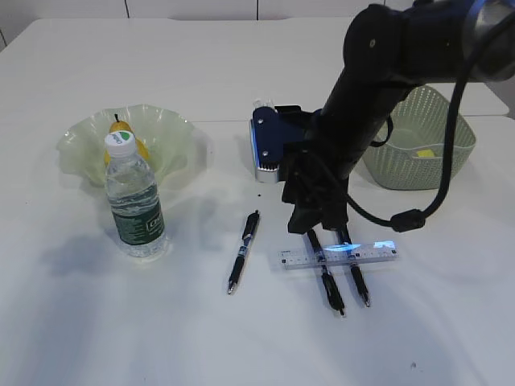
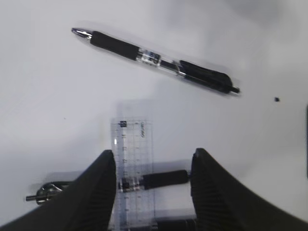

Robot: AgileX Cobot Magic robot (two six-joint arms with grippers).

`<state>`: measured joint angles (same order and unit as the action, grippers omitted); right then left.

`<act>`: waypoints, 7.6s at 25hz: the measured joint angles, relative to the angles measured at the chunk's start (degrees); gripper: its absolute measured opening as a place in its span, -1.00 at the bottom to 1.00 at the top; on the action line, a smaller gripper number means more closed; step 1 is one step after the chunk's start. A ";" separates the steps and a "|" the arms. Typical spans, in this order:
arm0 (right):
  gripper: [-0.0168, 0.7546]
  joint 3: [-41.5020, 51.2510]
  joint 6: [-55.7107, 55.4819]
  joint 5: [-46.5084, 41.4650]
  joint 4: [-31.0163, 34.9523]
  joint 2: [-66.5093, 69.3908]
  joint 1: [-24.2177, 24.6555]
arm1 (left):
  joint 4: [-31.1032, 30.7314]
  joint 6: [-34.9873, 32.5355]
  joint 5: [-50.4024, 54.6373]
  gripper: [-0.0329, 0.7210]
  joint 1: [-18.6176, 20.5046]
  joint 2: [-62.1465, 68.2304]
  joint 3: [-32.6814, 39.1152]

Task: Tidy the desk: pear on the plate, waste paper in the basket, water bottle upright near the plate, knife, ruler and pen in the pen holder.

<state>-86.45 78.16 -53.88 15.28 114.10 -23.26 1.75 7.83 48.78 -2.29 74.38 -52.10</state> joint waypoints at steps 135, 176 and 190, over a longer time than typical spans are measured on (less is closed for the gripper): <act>-0.22 -6.52 9.33 13.69 49.04 -5.33 12.76 | -0.54 0.00 -0.13 0.34 0.00 0.00 0.00; -0.22 -23.67 34.38 17.89 85.52 21.79 14.09 | -0.33 0.00 0.94 0.34 0.00 0.00 0.00; -0.22 -23.80 34.14 17.40 85.52 24.06 14.18 | -0.33 0.00 0.94 0.34 0.00 0.00 0.00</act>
<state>-110.25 112.31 -36.49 100.80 138.16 -9.08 1.41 7.83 49.72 -2.29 74.38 -52.10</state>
